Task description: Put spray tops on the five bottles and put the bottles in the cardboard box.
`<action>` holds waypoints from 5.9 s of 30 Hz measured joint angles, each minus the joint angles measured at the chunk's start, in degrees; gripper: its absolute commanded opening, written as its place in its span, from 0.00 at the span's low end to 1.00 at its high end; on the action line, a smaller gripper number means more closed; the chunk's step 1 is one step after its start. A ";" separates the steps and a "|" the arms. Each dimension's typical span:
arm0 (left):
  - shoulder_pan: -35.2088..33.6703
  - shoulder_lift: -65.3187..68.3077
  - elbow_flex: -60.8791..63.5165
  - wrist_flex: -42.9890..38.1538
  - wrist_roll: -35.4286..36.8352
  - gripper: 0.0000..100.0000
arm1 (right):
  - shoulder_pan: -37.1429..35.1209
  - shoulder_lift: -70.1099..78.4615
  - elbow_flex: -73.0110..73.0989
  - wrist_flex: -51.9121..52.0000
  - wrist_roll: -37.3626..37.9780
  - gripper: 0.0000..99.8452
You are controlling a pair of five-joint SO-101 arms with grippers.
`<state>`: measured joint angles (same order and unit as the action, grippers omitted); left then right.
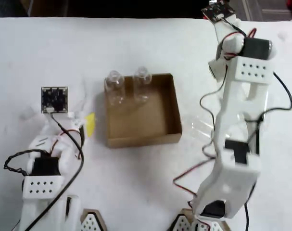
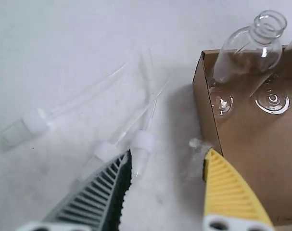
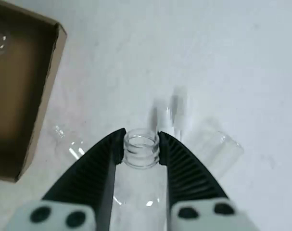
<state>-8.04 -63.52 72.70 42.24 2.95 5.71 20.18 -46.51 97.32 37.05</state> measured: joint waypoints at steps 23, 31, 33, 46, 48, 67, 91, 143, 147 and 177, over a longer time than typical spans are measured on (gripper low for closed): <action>-0.09 -0.18 1.05 -0.09 0.00 0.23 | -15.12 -52.75 50.73 -20.22 -34.64 0.01; -0.09 -0.18 1.05 -0.09 0.00 0.23 | -21.45 -62.68 74.81 -47.21 -35.08 0.01; -0.09 -0.18 1.05 -0.09 0.00 0.23 | -21.63 -64.88 82.90 -56.53 -35.25 0.01; -0.09 -0.18 1.05 -1.49 0.00 0.23 | -24.26 -63.82 115.34 -112.62 -35.43 0.01; -0.09 -0.18 1.05 -1.49 0.00 0.23 | -24.79 -60.66 115.43 -116.57 -35.43 0.01; -0.09 -0.18 1.05 -1.49 0.00 0.23 | -24.09 -40.18 113.85 -133.27 -32.26 0.01; -0.09 -0.18 1.05 -1.49 0.00 0.23 | -21.10 -19.08 100.13 -139.08 -31.91 0.01; -0.09 -0.18 1.05 -1.49 0.00 0.23 | -19.96 -67.52 102.95 -89.32 -31.91 0.15; -0.09 -0.18 1.05 -1.49 0.00 0.23 | -15.91 -76.84 102.95 -73.85 -31.47 0.15; -0.09 -0.18 2.11 -1.85 0.00 0.23 | -3.78 -74.20 101.71 -43.08 3.52 0.15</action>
<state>-8.13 -63.69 74.81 40.40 2.95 1.93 -54.02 55.21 54.24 40.57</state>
